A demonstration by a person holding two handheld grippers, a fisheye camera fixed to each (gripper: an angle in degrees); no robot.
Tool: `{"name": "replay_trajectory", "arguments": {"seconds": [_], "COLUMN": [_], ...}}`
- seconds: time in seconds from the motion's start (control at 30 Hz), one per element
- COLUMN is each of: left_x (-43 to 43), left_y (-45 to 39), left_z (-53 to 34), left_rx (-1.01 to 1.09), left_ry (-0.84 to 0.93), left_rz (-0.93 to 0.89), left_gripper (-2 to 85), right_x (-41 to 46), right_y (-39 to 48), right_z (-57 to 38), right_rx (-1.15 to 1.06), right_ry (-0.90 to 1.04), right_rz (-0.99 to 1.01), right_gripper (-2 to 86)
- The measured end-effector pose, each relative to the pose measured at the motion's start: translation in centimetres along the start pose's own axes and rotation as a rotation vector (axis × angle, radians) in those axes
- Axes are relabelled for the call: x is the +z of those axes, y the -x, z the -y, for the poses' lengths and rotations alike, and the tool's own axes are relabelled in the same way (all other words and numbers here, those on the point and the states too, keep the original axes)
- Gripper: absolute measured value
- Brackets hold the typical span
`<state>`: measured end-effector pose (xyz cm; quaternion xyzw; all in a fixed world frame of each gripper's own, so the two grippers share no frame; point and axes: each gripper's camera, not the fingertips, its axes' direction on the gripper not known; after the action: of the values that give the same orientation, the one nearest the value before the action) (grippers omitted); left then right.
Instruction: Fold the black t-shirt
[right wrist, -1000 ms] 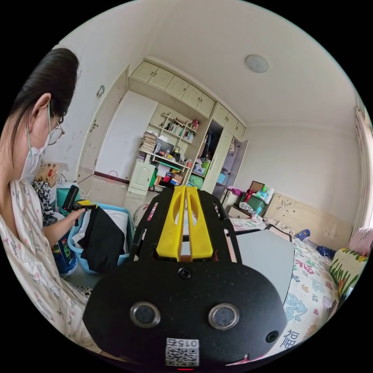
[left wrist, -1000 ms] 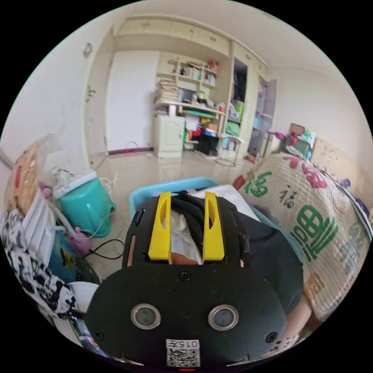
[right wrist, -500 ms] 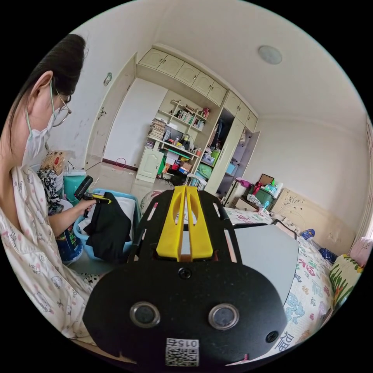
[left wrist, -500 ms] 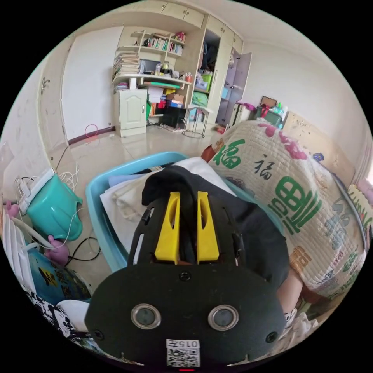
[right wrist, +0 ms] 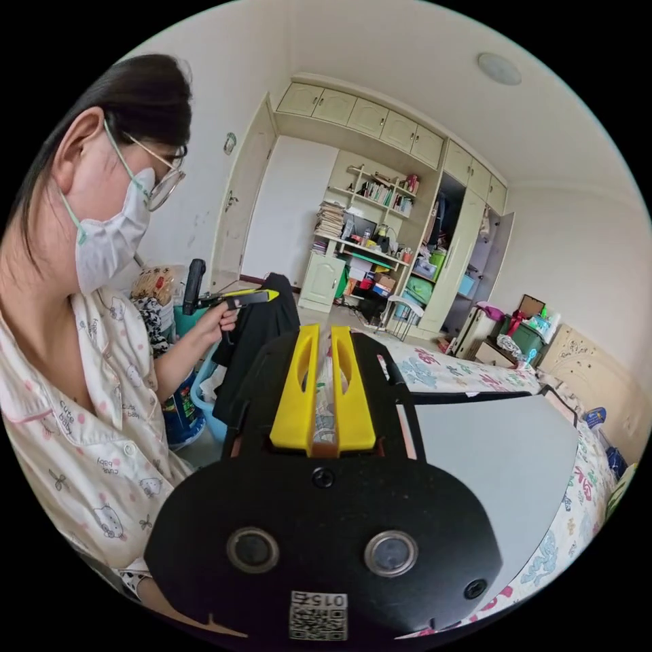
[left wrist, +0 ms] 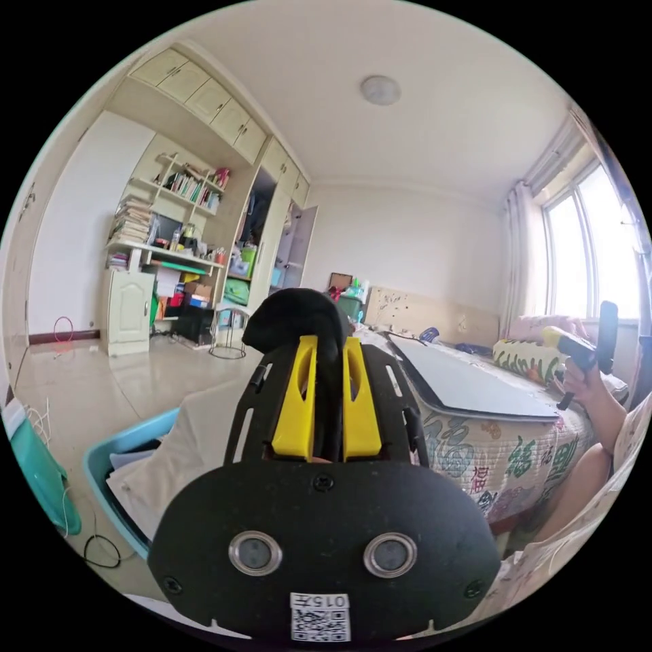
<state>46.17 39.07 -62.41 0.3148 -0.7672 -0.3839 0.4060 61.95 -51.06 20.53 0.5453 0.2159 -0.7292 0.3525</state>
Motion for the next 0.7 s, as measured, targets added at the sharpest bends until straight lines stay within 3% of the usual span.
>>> {"name": "replay_trajectory", "arguments": {"seconds": [0.17, 0.33, 0.47, 0.7], "left_x": [-4.9, -9.7, -12.3, -15.2], "left_y": [-0.6, -0.2, -0.2, -0.8], "left_z": [-1.7, -2.7, -2.2, -2.2], "left_rx": [0.058, 0.084, 0.092, 0.040], "left_ry": [-0.063, -0.201, -0.270, -0.388], "left_rz": [-0.022, -0.052, -0.193, -0.425], "left_gripper": [5.2, 5.2, 5.3, 5.6], "right_x": [1.2, 5.0, 9.8, 13.1], "right_y": [2.3, 4.1, 5.8, 9.0], "right_z": [-0.8, -2.5, -2.6, -0.1], "right_rx": [-0.027, -0.021, 0.086, 0.179], "right_ry": [0.073, 0.198, 0.265, 0.204], "right_rz": [0.022, 0.165, 0.246, 0.150], "right_gripper": [5.2, 9.3, 13.2, 16.1]}}
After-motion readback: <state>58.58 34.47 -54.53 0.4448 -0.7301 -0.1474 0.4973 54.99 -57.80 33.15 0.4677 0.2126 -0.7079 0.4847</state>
